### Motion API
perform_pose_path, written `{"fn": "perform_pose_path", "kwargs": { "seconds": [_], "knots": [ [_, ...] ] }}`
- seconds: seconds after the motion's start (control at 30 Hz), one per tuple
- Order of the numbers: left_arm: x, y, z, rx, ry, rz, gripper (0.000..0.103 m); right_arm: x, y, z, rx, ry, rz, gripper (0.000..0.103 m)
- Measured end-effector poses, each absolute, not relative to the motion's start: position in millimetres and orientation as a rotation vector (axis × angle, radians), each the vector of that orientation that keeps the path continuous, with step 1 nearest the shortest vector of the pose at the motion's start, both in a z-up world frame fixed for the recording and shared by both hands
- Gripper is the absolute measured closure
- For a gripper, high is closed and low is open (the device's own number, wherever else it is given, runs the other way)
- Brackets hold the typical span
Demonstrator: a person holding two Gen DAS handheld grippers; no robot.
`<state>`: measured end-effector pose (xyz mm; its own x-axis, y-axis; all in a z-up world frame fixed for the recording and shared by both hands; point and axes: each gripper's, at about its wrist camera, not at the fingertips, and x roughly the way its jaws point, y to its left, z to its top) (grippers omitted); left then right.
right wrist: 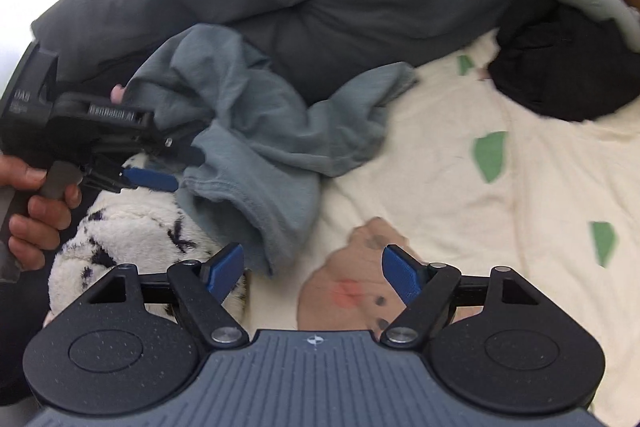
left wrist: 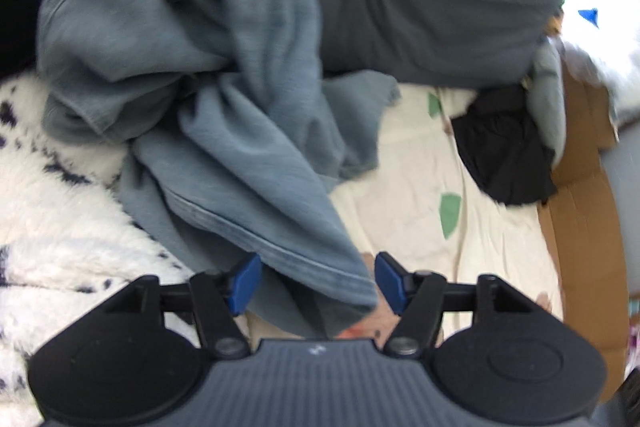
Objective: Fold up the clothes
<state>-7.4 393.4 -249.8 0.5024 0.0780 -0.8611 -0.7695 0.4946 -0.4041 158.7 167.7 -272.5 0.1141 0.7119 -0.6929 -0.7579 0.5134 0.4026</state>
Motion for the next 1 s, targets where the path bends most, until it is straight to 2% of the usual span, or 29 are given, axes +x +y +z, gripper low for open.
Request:
{"fn": "perform_pose_path", "kwargs": {
  "seconds": [0.07,0.37,0.63,0.73,0.8,0.83,0.87,0.9,0.93,0.97,1.0],
  "knots": [
    [-12.1,399.7,-258.6,-0.949,0.885,0.625,0.036,155.7,179.9,-284.2,-0.046,0.974,1.113,0.032],
    [-41.2,428.7,-286.0,-1.051,0.737,0.746,0.036,144.0,220.5,-329.7,0.014,0.909,1.185,0.032],
    [-52.5,441.1,-311.9,-1.134,0.681,0.785,0.033,141.2,259.5,-361.5,0.049,0.896,1.174,0.035],
    [-49.6,443.0,-318.5,-1.139,0.666,0.789,0.031,137.4,269.2,-373.1,0.014,0.912,1.142,0.050],
    [-46.0,444.9,-320.5,-1.138,0.658,0.790,0.032,135.3,274.9,-380.6,-0.008,0.922,1.118,0.076],
    [-44.4,445.9,-321.1,-1.138,0.653,0.790,0.033,135.6,274.6,-382.6,-0.013,0.922,1.098,0.082],
    [-43.0,446.6,-321.6,-1.138,0.649,0.788,0.040,136.4,273.8,-384.3,-0.016,0.923,1.079,0.092],
    [-41.6,447.3,-322.1,-1.138,0.646,0.785,0.047,138.8,271.4,-384.5,-0.006,0.927,1.066,0.098],
    [-41.2,447.1,-322.0,-1.140,0.643,0.782,0.066,141.3,268.9,-384.5,0.004,0.931,1.055,0.099],
    [-41.8,446.1,-321.4,-1.144,0.639,0.779,0.076,144.4,266.0,-383.4,0.016,0.935,1.049,0.100],
    [-42.4,445.1,-320.8,-1.148,0.635,0.776,0.079,147.1,263.1,-381.7,0.023,0.936,1.041,0.101]
  ]
}}
